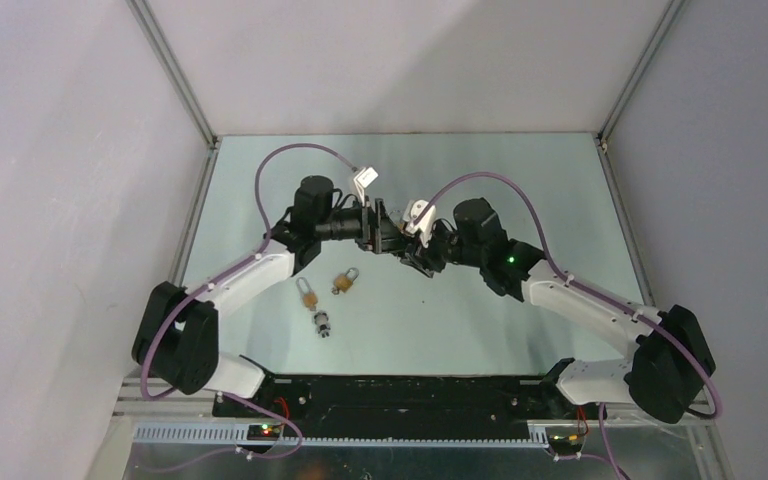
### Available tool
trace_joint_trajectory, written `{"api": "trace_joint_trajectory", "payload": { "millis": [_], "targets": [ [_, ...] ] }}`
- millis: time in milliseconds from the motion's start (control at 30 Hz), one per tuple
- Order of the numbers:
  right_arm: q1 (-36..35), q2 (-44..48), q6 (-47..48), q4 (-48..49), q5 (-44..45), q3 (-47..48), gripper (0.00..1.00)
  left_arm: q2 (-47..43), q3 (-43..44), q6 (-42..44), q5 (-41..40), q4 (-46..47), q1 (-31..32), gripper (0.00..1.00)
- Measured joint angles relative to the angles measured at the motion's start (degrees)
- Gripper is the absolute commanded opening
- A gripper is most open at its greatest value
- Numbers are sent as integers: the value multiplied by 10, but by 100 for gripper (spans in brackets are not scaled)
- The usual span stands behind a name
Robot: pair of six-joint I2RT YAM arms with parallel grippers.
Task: Lock with the key
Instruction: Pick up the lock from the center of the board.
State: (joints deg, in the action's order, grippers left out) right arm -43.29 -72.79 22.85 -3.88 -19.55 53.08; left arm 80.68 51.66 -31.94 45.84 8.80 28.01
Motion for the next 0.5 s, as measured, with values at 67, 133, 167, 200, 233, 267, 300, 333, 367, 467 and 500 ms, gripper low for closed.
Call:
{"api": "trace_joint_trajectory", "payload": {
  "millis": [67,133,167,200,233,267,300,333,367,467,500],
  "targets": [
    [0,-7,9,3,1,1,0,7,9,-1,11,1,5,77],
    [0,-14,15,3,1,2,0,8,10,-1,16,1,8,72],
    [0,-17,17,3,1,3,0,8,10,-1,19,1,8,71],
    [0,-19,19,4,0,3,0,8,10,-1,22,1,8,70],
    [0,-21,20,3,0,4,0,8,10,0,25,1,8,69],
    [0,-23,21,3,0,6,0,8,10,0,26,1,9,68],
    [0,-25,21,3,-2,9,0,8,9,2,26,1,9,68],
    [0,-27,21,3,-3,11,0,8,9,5,26,1,9,67],
    [-1,-27,21,3,-5,13,0,9,8,5,27,1,9,66],
    [-2,-29,21,2,-8,16,0,12,4,6,29,4,9,59],
    [-3,-31,20,2,-9,17,0,14,3,8,30,5,9,57]
  ]
}}
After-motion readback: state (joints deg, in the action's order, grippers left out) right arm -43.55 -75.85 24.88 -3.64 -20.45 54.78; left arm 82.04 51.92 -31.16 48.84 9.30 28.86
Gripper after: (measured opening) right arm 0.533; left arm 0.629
